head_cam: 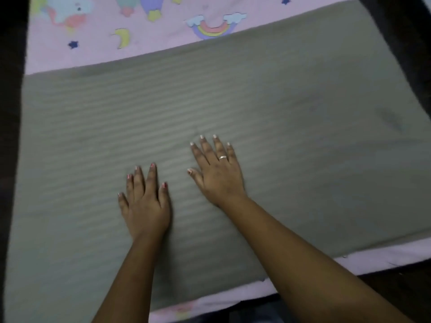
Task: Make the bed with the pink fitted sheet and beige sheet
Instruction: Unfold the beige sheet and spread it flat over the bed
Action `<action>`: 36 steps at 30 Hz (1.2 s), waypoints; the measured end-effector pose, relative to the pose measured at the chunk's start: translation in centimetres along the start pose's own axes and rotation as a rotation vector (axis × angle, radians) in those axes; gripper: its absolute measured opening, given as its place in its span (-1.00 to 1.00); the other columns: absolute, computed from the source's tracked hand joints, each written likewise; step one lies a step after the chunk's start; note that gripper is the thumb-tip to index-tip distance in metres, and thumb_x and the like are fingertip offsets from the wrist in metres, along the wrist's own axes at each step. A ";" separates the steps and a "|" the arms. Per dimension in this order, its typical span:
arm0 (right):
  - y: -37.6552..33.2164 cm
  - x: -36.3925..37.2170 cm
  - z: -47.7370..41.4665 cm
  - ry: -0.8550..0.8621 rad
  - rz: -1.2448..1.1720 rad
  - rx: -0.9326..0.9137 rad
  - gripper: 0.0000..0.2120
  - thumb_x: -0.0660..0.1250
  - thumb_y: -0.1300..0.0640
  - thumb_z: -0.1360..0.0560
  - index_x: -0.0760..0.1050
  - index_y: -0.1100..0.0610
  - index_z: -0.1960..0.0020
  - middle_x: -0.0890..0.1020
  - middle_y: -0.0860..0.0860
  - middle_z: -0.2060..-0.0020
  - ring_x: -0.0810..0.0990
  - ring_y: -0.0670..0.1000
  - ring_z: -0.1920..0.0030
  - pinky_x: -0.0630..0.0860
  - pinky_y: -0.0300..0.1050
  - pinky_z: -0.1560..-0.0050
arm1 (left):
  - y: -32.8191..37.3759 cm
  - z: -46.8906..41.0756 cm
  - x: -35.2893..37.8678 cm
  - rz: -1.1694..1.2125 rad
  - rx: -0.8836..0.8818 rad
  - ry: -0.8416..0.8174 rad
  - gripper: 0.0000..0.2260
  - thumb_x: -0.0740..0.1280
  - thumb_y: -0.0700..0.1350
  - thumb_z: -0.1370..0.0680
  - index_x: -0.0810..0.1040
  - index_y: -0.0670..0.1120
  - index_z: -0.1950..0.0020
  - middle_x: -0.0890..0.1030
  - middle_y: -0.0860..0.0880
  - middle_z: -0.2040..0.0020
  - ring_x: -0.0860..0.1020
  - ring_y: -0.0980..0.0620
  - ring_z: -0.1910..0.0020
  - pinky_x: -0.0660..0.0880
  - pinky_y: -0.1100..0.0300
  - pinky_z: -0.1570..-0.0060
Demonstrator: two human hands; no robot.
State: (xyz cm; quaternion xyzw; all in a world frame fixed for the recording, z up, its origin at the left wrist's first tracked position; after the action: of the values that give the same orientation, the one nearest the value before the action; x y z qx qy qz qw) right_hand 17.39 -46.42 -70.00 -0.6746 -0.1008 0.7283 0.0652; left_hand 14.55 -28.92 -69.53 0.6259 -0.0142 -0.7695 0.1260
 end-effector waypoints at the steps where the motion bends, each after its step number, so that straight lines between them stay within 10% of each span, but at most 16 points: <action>1: -2.2 0.5 0.2 -0.013 0.003 -0.029 -0.42 0.01 -0.20 -0.54 0.32 0.05 -0.47 0.36 0.03 -0.45 0.27 0.15 -0.46 0.12 0.18 -0.45 | -2.4 0.3 -0.6 0.007 -0.054 0.010 -0.53 0.02 0.11 -0.63 0.08 0.12 -0.54 0.08 -0.04 -0.56 0.00 -0.04 -0.54 -0.05 -0.12 -0.45; 15: -30.2 6.1 4.8 -0.209 -0.079 -0.347 -0.41 -0.01 -0.17 -0.53 0.27 0.06 -0.49 0.32 0.01 -0.46 0.22 0.11 -0.49 0.11 0.18 -0.47 | -24.0 7.8 -5.1 0.111 -0.443 0.166 -0.54 -0.02 0.07 -0.61 0.19 0.07 -0.52 0.21 -0.12 -0.52 0.22 -0.19 -0.45 0.20 -0.19 -0.34; 21: -36.4 6.4 6.0 -0.292 -0.010 -0.829 -0.52 -0.01 -0.13 -0.59 0.22 -0.08 -0.49 0.26 -0.11 -0.49 0.16 -0.02 -0.50 -0.01 0.08 -0.47 | -26.9 9.4 -5.5 0.265 -0.576 0.228 -0.50 -0.02 0.02 -0.57 0.23 -0.06 -0.51 0.23 -0.21 -0.49 0.24 -0.22 -0.44 0.20 -0.17 -0.35; 36: -4.4 0.9 -7.1 -0.067 0.080 -0.083 -0.42 -0.13 -0.24 -0.54 0.15 -0.12 -0.51 0.21 -0.04 -0.51 0.14 0.07 -0.52 0.01 0.12 -0.47 | -4.6 -2.3 -2.3 0.022 -0.025 -0.067 -0.49 0.02 0.14 -0.62 -0.03 0.12 -0.55 -0.05 -0.01 -0.57 -0.11 -0.07 -0.54 -0.13 -0.16 -0.45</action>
State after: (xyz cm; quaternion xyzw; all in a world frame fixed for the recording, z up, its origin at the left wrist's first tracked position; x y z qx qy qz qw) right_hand 24.20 -41.55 -70.34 -0.6553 -0.1059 0.7479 0.0048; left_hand 16.42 -23.70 -68.65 0.5978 -0.0156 -0.7888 0.1418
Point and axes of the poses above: each hand's wrist, its own z-axis away from the middle knuckle, its own x-axis out of the palm, y = z × x, the point moved 5 cm from there along -z, towards the middle knuckle
